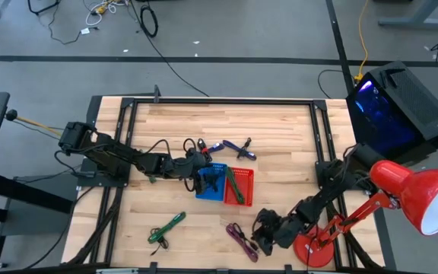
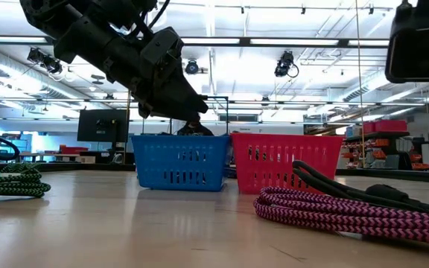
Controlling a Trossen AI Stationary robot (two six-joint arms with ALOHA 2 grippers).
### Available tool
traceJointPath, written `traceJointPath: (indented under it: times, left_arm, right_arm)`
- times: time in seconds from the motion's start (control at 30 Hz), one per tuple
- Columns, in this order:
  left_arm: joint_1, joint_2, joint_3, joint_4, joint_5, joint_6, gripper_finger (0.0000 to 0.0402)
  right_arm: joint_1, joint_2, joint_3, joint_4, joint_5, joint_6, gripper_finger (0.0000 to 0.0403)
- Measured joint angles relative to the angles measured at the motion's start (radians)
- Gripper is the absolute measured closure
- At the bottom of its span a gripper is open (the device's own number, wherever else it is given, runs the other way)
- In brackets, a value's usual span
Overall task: Pick & Place USB Port
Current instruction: Put the black USB cable into the blue basket
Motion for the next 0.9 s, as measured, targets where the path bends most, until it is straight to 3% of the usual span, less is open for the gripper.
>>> traceJointPath:
  times: [0.4, 0.9]
  left_arm:
    - [0.000, 0.000, 0.000, -0.001, 0.007, -0.001, 0.0191]
    - [0.000, 0.000, 0.000, -0.002, 0.007, -0.001, 0.0191]
  right_arm:
    - [-0.002, 0.091, 0.060, 0.011, 0.014, -0.012, 0.0309]
    - [-0.027, 0.100, 0.060, 0.054, 0.036, -0.047, 0.0309]
